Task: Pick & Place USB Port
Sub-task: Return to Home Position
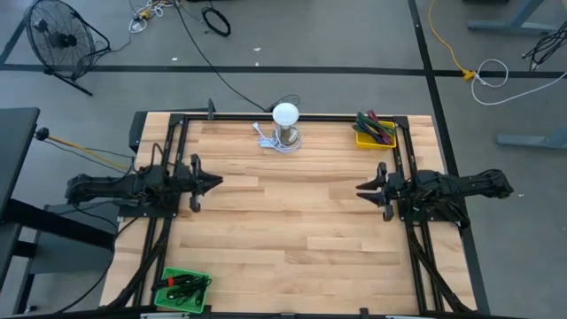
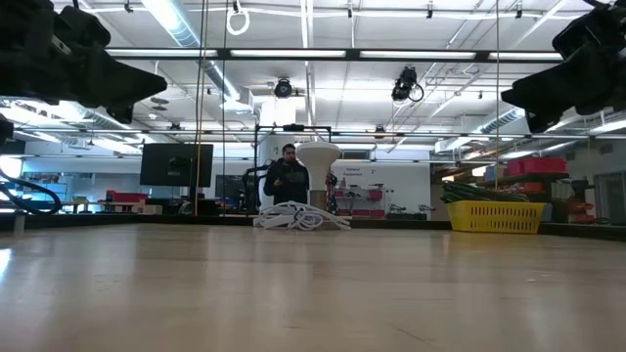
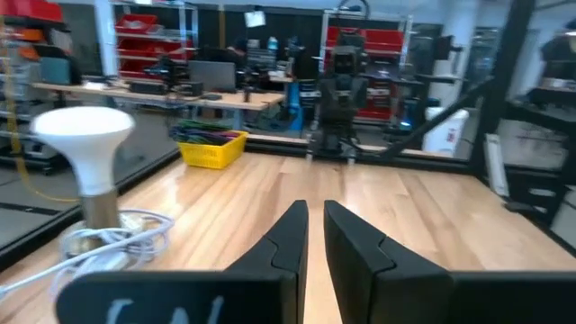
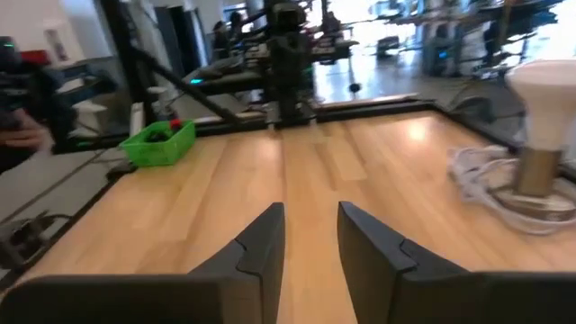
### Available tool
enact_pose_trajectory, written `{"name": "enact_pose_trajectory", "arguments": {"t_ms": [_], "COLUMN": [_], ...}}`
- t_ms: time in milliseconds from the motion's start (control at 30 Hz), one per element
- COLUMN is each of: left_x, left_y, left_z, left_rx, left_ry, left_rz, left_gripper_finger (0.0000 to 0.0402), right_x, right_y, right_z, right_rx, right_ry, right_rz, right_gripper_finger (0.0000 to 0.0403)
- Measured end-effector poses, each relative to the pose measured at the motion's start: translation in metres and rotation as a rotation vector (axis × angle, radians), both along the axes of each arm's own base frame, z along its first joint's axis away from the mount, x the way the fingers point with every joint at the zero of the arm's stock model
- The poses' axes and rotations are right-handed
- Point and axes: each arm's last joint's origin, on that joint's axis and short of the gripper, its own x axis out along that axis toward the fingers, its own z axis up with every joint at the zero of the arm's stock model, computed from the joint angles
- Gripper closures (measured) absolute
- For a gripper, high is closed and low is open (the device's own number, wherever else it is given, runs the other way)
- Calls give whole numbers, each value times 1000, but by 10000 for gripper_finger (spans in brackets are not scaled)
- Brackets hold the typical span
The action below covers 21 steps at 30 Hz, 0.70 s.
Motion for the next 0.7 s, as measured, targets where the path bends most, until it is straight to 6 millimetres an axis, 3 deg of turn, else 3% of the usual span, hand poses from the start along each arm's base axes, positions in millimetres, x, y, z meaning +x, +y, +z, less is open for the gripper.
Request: {"name": "enact_pose_trajectory", "arguments": {"t_ms": [300, 433, 700], "left_x": [0, 1, 1], "left_y": [-1, -4, -4], "left_z": [0, -1, -1], "left_rx": [14, 31, 31], "left_ry": [2, 6, 3], "left_rz": [-50, -155, -145], "left_gripper_finger": [360, 360, 360], "right_x": [1, 1, 1], "right_y": [0, 0, 0], "right_z": [-1, -1, -1], "right_rx": [57, 90, 80], "right_ry": [12, 12, 12], "right_rz": [4, 0, 0], "right_gripper_finger": [298, 298, 298]}}
